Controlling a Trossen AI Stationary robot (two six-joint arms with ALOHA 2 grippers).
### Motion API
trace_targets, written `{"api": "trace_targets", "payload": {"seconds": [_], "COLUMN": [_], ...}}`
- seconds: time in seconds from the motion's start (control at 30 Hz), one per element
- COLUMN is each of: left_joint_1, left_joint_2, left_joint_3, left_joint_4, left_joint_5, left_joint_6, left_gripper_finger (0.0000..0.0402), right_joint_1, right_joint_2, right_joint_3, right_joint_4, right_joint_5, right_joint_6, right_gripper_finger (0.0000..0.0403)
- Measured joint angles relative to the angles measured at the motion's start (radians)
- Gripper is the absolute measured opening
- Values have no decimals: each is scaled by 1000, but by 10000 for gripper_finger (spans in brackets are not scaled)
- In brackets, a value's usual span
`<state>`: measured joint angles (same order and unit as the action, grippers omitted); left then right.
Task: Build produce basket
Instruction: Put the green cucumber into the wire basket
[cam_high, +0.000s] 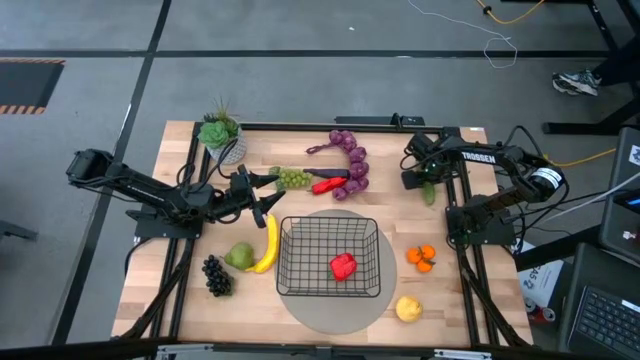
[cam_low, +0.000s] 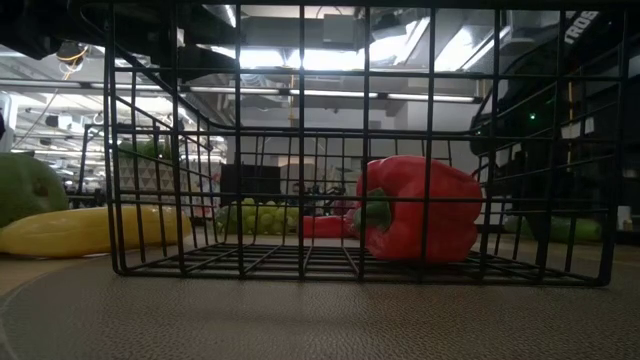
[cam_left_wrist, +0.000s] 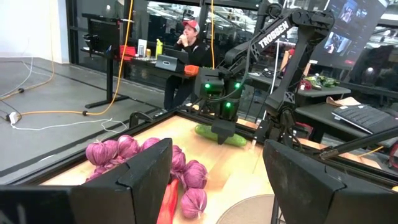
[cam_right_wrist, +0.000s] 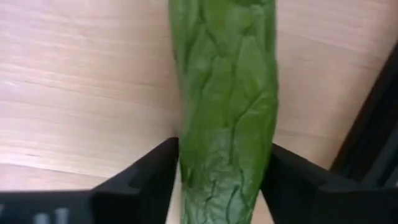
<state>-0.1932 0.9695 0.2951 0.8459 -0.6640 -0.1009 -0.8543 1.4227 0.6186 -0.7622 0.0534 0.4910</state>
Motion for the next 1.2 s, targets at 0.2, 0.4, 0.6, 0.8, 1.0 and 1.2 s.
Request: {"api": "trace_targets", "payload": {"seconds": [0.2,0.4,0.6,0.8,1.0,1.2], "left_joint_1": [0,0,0,0,0,0], "left_joint_2": [0,0,0,0,0,0], "left_joint_3": [0,0,0,0,0,0], "left_joint_4": [0,0,0,0,0,0], "left_joint_5": [0,0,0,0,0,0], "left_joint_6": [0,0,0,0,0,0], "left_gripper_finger": [247,247,247,247,247,247], "right_joint_1": [1,3,18,64,144,241], "right_joint_2": [0,2,4,4,2,2], "right_joint_3": [0,10,59,125,179,232], "right_joint_4": [11,9,17,38,177,347], "right_joint_5": [5,16,10,-18,-61,-229], "right_joint_6": [-21,-85,-122,-160,-187,-219], "right_gripper_finger": [121,110,118,116,116,117]}}
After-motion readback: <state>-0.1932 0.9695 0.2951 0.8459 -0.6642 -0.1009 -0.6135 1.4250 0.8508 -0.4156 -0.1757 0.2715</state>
